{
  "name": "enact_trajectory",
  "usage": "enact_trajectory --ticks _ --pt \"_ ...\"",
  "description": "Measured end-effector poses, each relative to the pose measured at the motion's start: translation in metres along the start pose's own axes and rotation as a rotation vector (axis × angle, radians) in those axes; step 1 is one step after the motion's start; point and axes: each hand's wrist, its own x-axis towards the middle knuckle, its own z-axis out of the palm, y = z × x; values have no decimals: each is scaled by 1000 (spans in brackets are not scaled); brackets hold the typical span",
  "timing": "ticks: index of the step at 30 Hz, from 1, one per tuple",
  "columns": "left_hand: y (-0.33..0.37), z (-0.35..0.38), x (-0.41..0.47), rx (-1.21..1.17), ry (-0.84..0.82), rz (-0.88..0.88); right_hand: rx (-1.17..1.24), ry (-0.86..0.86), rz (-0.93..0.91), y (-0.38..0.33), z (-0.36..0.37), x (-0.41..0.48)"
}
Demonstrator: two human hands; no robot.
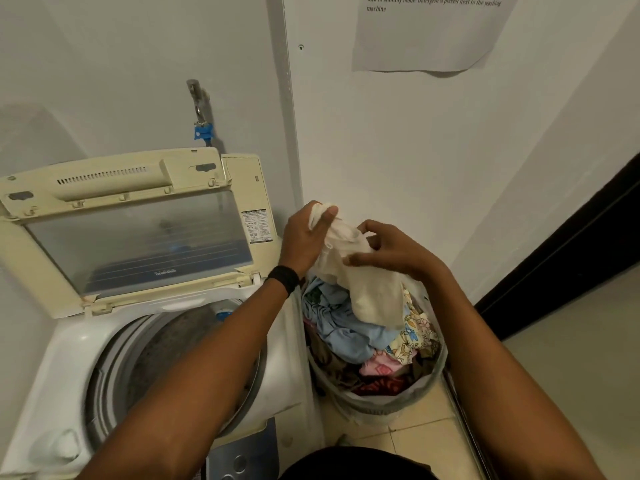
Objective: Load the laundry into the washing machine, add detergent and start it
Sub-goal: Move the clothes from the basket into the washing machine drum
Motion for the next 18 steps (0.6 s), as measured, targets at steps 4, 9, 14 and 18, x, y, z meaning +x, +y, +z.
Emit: enact_trajectory --ticks 4,9,14,18 --pt "-1 -11 5 -41 85 -51 -99 103 -53 9 -13 -5" --pt "7 -5 -1 -76 -1 10 134 336 -295 -18 -6 -5" --pt "15 9 -7 -88 -143 48 11 307 -335 -29 5 5" --pt "12 -5 0 -108 46 -17 82 107 -107 -10 -4 -7"
